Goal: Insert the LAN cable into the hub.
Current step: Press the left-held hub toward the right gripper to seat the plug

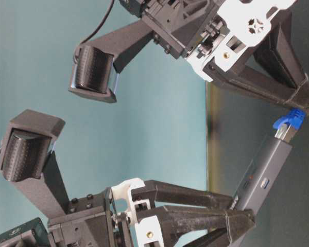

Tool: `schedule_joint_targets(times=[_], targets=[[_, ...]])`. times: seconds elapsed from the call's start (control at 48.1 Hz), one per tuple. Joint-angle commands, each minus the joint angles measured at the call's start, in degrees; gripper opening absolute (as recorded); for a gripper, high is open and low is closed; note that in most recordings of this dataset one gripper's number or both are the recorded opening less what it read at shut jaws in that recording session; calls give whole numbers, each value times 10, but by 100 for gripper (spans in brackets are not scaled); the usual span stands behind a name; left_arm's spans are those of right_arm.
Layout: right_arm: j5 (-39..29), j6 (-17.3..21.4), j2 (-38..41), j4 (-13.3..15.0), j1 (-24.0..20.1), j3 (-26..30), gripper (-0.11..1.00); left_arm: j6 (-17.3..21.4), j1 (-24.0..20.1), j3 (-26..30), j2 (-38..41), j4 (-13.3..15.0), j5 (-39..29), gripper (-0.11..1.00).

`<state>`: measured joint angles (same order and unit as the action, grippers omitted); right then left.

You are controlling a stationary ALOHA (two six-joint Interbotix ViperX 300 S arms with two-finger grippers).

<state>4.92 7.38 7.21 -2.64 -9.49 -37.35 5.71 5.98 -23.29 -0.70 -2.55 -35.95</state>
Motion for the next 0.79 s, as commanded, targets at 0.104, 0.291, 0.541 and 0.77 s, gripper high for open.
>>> schedule_joint_targets(times=[0.104, 0.291, 0.541, 0.77], targets=[[33, 1, -9, -1, 9, 12, 4, 0, 1, -3, -7, -2, 47, 29], [37, 0, -9, -1, 10, 12, 4, 0, 1, -10, -6, -2, 55, 29], [43, -4, -13, 1, 10, 1, 4, 3, -1, -26, -7, -2, 69, 29], [104, 2, -28, -1, 10, -36, 4, 1, -1, -40, -8, -2, 79, 29]])
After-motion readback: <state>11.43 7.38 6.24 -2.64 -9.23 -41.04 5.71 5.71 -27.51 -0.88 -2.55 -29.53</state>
